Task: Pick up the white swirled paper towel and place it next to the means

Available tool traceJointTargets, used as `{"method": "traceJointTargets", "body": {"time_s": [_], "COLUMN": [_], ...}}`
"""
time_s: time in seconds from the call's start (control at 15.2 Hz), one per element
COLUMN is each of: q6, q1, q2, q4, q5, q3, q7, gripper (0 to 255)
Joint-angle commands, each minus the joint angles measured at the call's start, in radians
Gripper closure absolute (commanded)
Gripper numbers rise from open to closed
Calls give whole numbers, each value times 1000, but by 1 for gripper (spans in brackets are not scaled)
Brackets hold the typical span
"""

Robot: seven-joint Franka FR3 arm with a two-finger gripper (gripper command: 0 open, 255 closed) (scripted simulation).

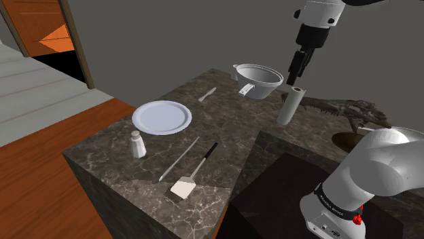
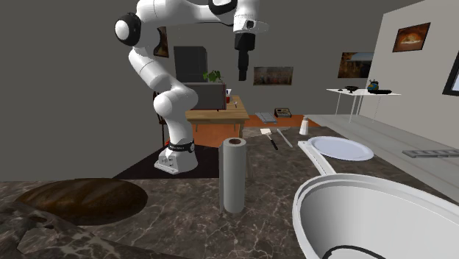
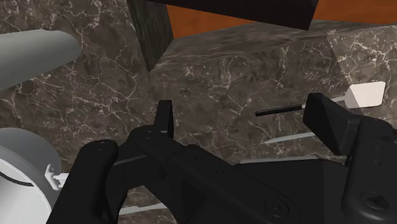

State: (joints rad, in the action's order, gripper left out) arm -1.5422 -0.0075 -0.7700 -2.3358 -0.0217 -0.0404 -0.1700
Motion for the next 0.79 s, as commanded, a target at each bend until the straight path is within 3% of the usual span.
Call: {"method": "traceJointTargets", "body": {"time_s": [0.0, 0.73], "q6": [0, -228], "q1": [0, -79], "q2": [0, 105], "q4": [0, -77], "q5": [0, -141], "q3": [0, 226], "q7": [0, -238], "gripper": [0, 0]}}
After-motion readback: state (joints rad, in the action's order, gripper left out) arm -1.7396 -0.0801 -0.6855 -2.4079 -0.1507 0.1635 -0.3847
